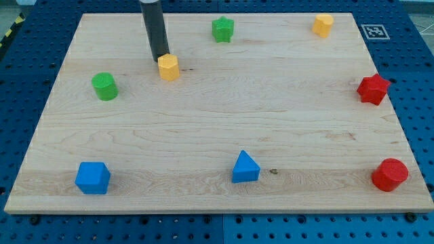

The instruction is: Push the yellow heart towards green star

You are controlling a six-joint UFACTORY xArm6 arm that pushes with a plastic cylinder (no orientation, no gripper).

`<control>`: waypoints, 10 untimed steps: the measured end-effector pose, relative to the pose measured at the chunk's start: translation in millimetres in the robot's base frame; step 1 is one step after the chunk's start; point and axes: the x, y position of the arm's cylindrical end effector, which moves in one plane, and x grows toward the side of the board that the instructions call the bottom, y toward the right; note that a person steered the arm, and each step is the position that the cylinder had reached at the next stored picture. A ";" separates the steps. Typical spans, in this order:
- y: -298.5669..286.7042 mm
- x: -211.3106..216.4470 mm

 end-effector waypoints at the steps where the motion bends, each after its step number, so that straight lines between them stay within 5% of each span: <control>1: 30.3 -12.2; 4: 272.3 8.0; 6: 417.7 -43.6; 8: 411.1 -118.2; 10: 351.0 -52.5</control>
